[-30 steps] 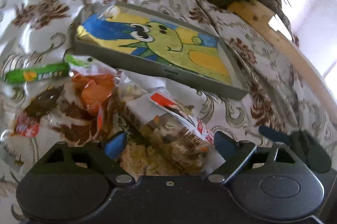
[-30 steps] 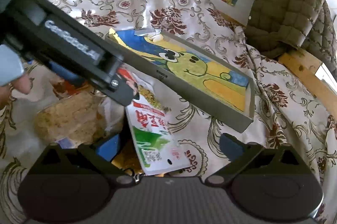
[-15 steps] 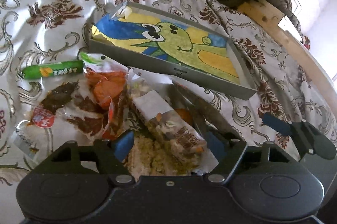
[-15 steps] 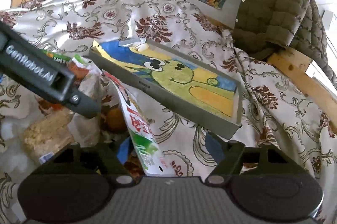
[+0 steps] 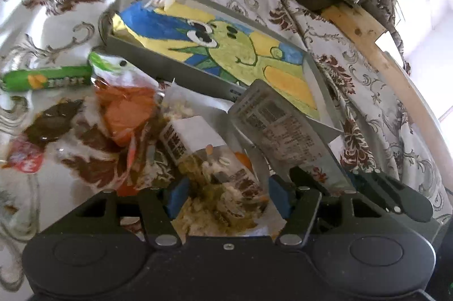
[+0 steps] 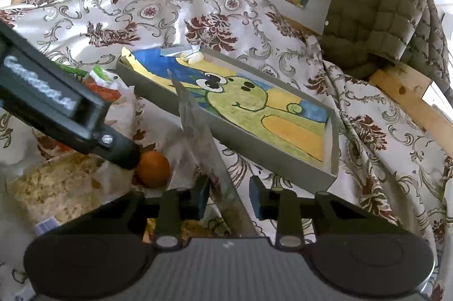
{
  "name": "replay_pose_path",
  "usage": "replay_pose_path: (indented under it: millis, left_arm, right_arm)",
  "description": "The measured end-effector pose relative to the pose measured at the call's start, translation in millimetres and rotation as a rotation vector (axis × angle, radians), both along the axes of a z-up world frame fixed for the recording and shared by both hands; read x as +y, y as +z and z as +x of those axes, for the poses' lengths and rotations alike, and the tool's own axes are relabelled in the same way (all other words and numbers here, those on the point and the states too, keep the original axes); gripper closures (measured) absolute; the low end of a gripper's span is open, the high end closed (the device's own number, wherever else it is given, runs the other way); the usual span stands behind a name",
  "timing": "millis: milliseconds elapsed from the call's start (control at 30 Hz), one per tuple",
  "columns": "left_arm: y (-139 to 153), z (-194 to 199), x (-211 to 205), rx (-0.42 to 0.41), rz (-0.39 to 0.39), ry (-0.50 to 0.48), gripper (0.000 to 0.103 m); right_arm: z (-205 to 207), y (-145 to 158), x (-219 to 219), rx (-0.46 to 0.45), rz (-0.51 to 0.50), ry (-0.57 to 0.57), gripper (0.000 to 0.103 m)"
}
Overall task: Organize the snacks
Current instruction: 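Close the right tool on the white-green bag while the left tool grasps the nut bag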
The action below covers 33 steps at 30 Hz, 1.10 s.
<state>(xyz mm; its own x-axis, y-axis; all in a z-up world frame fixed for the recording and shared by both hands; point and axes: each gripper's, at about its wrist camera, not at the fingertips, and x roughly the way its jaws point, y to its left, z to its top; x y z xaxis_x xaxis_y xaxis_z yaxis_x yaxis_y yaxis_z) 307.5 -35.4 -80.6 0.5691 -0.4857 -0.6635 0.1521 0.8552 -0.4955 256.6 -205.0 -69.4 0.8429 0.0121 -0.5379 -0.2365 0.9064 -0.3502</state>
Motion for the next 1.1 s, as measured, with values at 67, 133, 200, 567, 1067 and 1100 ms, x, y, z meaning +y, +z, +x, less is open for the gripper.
replay_pose_path:
  millis: [67, 133, 200, 567, 1067, 1100]
  left_arm:
    - [-2.3, 6.5, -3.6, 0.018, -0.009, 0.003, 0.034]
    - [-3.1, 11.0, -5.8, 0.024, -0.008, 0.005, 0.032]
    - [-6.2, 16.5, -6.8, 0.04, -0.004, 0.019, 0.03]
    - [-14.9, 19.7, -0.7, 0.038, -0.045, 0.007, 0.037]
    - [22.9, -13.6, 7.4, -0.123, -0.13, 0.042, 0.041]
    - [25.3, -12.8, 10.0, -0.139, -0.139, 0.056, 0.041]
  right_arm:
    - [0.3, -1.1, 1.1, 0.004, -0.005, 0.002, 0.069]
    - [0.7, -1.9, 1.4, 0.006, -0.01, 0.006, 0.069]
    - [1.3, -3.7, 2.1, 0.012, -0.014, 0.008, 0.069]
    - [4.1, -10.7, 4.6, 0.027, -0.003, 0.024, 0.085]
    - [-10.6, 22.4, -1.1, -0.118, 0.025, 0.008, 0.092]
    - [-12.1, 24.5, -0.6, -0.135, 0.018, 0.008, 0.092]
